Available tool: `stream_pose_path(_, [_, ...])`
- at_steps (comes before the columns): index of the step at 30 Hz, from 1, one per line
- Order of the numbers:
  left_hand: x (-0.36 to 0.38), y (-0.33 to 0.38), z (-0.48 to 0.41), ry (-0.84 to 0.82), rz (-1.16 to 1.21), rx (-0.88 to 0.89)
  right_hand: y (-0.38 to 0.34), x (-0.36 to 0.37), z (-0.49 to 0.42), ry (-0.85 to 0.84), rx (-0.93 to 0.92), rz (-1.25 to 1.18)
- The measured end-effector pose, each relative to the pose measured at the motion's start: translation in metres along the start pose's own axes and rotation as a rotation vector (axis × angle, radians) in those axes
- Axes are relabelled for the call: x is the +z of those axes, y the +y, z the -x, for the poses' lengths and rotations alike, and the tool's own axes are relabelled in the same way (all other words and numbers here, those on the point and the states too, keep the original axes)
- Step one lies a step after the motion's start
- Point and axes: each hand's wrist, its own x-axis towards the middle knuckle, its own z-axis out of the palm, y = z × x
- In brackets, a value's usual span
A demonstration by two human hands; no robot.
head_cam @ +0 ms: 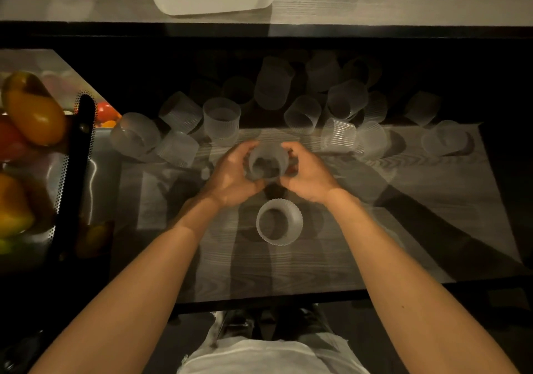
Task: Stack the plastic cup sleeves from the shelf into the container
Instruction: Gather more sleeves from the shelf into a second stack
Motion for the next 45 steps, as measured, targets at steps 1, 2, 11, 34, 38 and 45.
stream_pose_path(1, [-0.006, 0.003, -0.001, 0.046, -0.023, 0.024, -0.009, -0.003, -0.002, 0.03, -0.031, -0.014])
stream_pose_path(2, [-0.013, 0.006, -0.003, 0.106, -0.054, 0.053, -0.019, -0.006, -0.005, 0.071, -0.075, -0.03])
stream_pose_path(11, [-0.067, 0.021, -0.03, 0.499, -0.142, 0.35, -0.076, 0.02, -0.062, 0.3, -0.319, -0.05])
stream_pose_path(34, [-0.062, -0.02, -0.033, 0.196, -0.231, -0.083, -0.064, 0.043, -0.07, 0.057, -0.062, 0.203])
stream_pose_path(38, [-0.053, -0.02, -0.032, 0.162, -0.186, -0.166, -0.059, 0.053, -0.071, -0.014, -0.034, 0.226])
stream_pose_path(45, [-0.066, -0.013, -0.023, 0.094, -0.154, -0.148, -0.065, 0.042, -0.07, -0.016, 0.013, 0.251])
